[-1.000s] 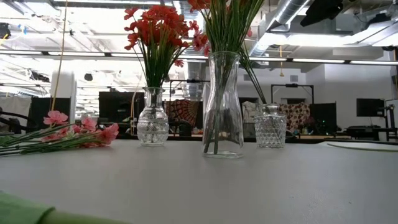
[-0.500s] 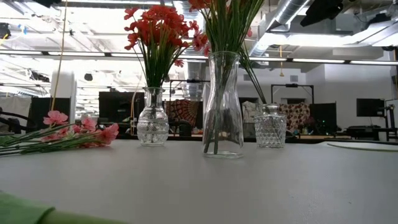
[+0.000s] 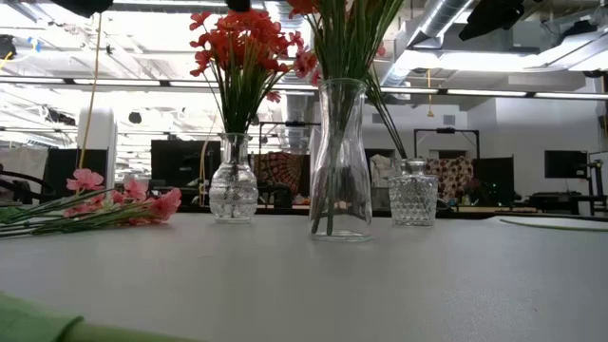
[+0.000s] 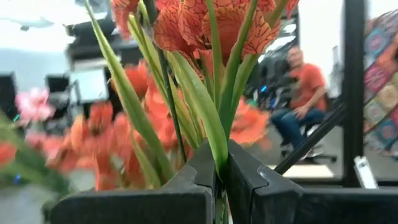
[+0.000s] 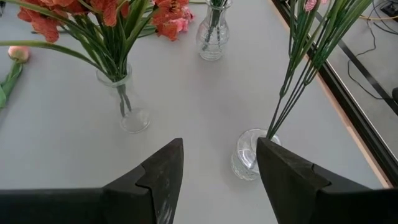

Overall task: Sort flowers into vase by color
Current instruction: Put the orange flowers into the bottom center transparent vase, then put the bottom right pink flowers into the top right transparent vase

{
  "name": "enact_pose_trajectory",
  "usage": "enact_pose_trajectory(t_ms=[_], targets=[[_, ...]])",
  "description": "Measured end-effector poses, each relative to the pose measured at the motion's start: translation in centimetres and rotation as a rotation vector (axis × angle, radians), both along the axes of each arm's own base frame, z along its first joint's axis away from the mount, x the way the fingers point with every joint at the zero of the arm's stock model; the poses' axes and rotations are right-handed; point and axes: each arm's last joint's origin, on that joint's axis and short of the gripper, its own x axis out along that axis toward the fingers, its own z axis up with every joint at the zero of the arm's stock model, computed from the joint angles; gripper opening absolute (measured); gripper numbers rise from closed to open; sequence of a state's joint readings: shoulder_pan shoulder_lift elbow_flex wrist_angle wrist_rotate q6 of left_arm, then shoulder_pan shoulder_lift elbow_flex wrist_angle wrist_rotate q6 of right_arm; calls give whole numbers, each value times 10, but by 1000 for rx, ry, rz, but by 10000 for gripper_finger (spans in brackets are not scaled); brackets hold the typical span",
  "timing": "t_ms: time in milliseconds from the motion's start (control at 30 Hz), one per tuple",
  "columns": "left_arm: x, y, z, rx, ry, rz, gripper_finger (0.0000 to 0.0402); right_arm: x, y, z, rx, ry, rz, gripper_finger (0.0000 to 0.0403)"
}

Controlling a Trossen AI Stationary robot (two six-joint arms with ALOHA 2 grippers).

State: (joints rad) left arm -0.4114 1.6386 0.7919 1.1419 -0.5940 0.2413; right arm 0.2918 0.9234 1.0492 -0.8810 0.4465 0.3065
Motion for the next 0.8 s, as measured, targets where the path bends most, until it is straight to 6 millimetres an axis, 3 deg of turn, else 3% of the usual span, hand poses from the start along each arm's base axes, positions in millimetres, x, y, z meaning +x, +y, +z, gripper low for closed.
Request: enact_pose_trajectory(t_ms=[367, 800], targets=[[2, 2, -8, -49, 76, 68, 8, 0, 0, 0, 0, 0, 0, 230], [1, 2, -9, -82, 80, 83, 166, 0, 0, 0, 0, 0, 0, 230]])
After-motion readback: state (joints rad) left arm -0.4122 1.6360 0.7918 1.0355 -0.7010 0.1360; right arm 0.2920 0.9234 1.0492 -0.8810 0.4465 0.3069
